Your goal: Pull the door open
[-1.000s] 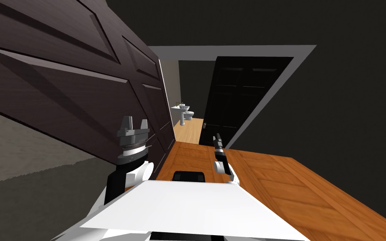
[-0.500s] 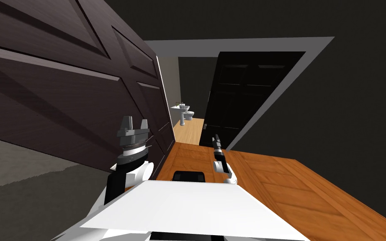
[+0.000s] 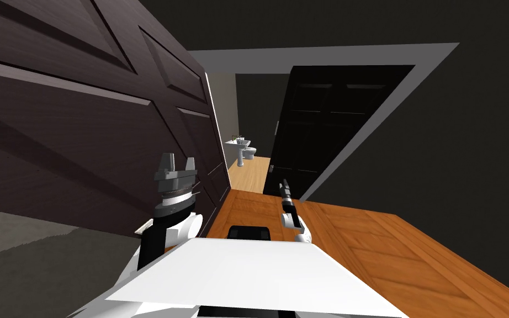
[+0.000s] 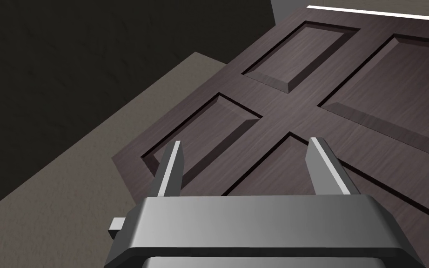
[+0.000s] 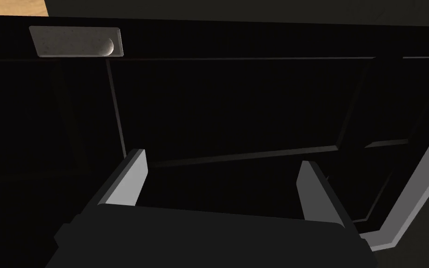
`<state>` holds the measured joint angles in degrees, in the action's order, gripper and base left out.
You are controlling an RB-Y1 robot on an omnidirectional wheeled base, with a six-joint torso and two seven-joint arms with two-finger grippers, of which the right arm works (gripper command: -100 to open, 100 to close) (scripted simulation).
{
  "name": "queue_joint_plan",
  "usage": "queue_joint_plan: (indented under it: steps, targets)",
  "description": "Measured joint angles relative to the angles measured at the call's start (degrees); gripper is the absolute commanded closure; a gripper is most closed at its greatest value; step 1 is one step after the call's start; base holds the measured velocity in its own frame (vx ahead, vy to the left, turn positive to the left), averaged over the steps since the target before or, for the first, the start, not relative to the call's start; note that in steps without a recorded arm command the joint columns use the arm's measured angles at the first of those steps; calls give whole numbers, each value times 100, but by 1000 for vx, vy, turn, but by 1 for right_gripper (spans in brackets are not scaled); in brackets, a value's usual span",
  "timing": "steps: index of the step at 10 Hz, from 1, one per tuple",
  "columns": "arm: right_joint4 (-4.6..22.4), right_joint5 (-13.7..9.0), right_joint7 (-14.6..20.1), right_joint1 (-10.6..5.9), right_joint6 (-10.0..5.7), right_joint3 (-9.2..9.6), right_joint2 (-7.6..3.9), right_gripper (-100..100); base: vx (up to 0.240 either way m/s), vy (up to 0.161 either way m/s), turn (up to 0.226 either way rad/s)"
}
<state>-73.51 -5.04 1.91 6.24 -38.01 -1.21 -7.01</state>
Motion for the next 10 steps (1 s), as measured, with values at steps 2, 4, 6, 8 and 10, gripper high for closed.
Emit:
queue_joint_plan:
  steps: [2, 4, 6, 8, 10]
  targets:
    - [396, -16, 1, -147, -112, -11, 4, -100, 104, -1, 10]
    - [742, -39, 23, -250, -193, -22, -30, -100, 100, -5, 10]
    - [1028, -64, 51, -359, -233, -37, -63, -100, 74, 1, 6]
    - [1266, -77, 61, -447, -289, -48, -79, -100, 70, 3, 8]
    - [1625, -98, 80, -580, -378, -63, -102, -100, 95, 5, 7]
